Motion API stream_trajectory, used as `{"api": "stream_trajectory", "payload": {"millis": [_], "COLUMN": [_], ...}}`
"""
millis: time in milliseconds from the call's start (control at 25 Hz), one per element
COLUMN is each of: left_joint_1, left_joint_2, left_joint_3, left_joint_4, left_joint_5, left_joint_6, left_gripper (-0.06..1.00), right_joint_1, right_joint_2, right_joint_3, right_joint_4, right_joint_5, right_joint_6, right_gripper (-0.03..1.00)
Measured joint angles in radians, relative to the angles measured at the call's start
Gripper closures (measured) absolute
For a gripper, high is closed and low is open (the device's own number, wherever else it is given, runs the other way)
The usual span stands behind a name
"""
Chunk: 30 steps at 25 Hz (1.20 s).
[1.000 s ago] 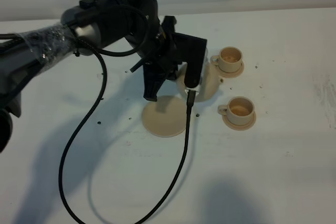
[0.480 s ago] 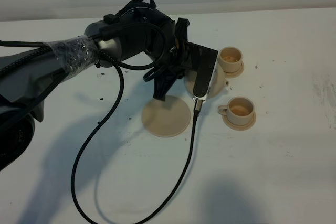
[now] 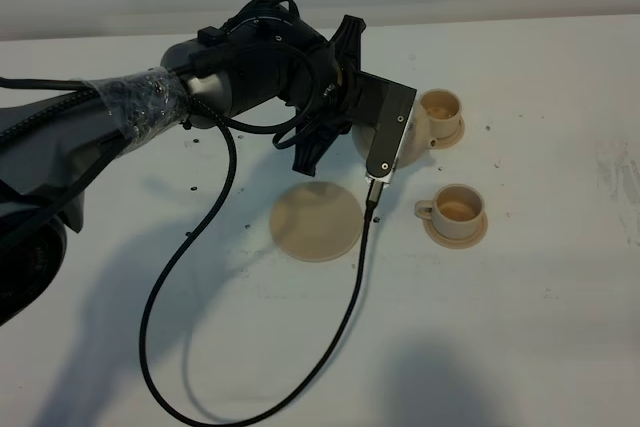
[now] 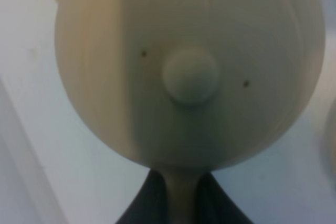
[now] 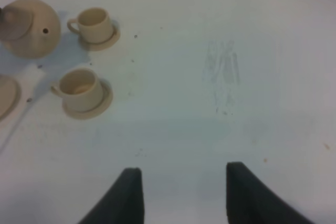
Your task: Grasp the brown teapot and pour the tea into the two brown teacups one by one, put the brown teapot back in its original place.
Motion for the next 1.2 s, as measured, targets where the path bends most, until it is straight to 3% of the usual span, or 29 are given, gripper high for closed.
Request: {"api": "stream_trajectory", "payload": {"millis": [320, 680, 1200], "left_joint_1": [-0.057, -0.097, -0.137], "left_joint_2": [0.008, 0.019, 0.029], "left_joint_3": [0.0, 0.0, 0.0], "left_joint_4": [0.134, 0.245, 0.346], "left_joint_5": [-0.068, -0.071, -0.073], "left_joint_6": [0.006, 0.006, 0.002], "left_gripper": [0.84, 0.84, 0.84], "right_joint_1": [0.0, 0.0, 0.0], "right_joint_2": [0.0, 0.0, 0.0], "right_joint_3": [0.0, 0.0, 0.0], "right_joint_4": [0.0, 0.0, 0.0], "right_joint_5": [0.0, 0.0, 0.0], "right_joint_6": [0.0, 0.0, 0.0], "right_gripper": [0.57, 0.57, 0.57]}}
